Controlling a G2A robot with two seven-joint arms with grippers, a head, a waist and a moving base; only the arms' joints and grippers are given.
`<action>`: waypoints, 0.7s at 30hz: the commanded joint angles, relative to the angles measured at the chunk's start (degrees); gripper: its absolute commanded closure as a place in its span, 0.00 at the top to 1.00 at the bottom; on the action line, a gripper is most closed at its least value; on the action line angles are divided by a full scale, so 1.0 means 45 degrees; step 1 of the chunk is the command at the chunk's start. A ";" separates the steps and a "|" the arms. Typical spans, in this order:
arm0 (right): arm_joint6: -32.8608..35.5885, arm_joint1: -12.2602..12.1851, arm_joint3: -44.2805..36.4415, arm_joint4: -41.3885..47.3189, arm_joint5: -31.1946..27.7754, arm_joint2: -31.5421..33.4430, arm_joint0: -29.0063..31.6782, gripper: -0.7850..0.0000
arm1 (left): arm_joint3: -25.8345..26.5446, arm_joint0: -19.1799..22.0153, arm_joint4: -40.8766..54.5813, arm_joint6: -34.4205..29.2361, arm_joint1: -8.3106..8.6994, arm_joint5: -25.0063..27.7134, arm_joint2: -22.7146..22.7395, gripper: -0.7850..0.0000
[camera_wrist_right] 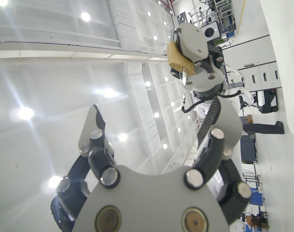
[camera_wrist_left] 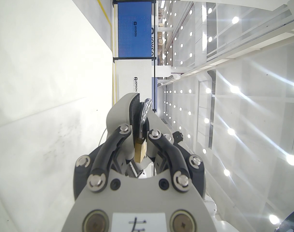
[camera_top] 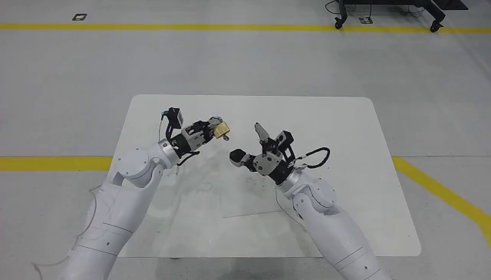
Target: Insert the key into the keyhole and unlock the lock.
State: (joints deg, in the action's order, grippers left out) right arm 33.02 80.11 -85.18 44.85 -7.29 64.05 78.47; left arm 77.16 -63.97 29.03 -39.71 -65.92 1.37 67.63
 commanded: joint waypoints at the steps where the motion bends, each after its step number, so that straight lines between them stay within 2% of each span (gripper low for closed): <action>1: -0.0675 -0.0147 -0.0715 -0.3774 -0.0371 0.0073 0.0123 1.00 | 0.0037 -0.0004 -0.0019 0.0237 0.0000 -0.0403 0.0056 0.00; 5: -0.2177 -0.0453 -0.2463 -0.9405 -0.0655 0.0335 0.0638 1.00 | 0.0044 0.0082 -0.0144 0.0333 -0.0017 -0.0908 -0.0009 0.00; 6: -0.2611 -0.0523 -0.2894 -1.1010 -0.0497 0.0354 0.0786 0.87 | 0.0039 0.0101 -0.0189 0.0328 -0.0023 -0.0980 -0.0041 0.00; 7: -0.3040 -0.0590 -0.3303 -1.2824 -0.0269 0.0319 0.0895 0.88 | 0.0032 0.0120 -0.0259 0.0368 -0.0028 -0.1011 -0.0056 0.00; 8: -0.3445 -0.0644 -0.3654 -1.4670 0.0059 0.0168 0.1019 0.96 | 0.0034 0.0130 -0.0322 0.0407 -0.0032 -0.1023 -0.0069 0.00; 9: -0.3729 -0.0694 -0.3939 -1.6658 0.0420 -0.0088 0.1091 1.00 | 0.0040 0.0137 -0.0368 0.0422 -0.0035 -0.1037 -0.0076 0.00; 11: -0.3778 -0.0734 -0.4325 -1.9157 0.0803 -0.0773 0.1213 1.00 | 0.0036 0.0141 -0.0421 0.0455 -0.0040 -0.1049 -0.0065 0.00; 13: -0.3592 -0.0739 -0.4453 -2.0432 0.1025 -0.1227 0.1147 0.96 | 0.0030 0.0149 -0.0557 0.0548 -0.0039 -0.1045 -0.0042 0.00; 15: -0.3412 -0.0694 -0.4421 -2.0698 0.1335 -0.1521 0.0975 0.73 | 0.0068 0.0139 -0.0710 0.0604 -0.0038 -0.0997 -0.0041 0.00; 21: -0.2851 -0.0496 -0.3740 -2.1078 0.2554 -0.2092 0.0023 0.58 | 0.0262 0.0004 -0.1447 0.0757 -0.0038 -0.0562 -0.0149 0.00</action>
State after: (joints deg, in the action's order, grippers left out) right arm 19.63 77.69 -102.69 -50.03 3.16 55.16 79.35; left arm 78.14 -63.76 23.07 -36.43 -66.08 -1.56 67.04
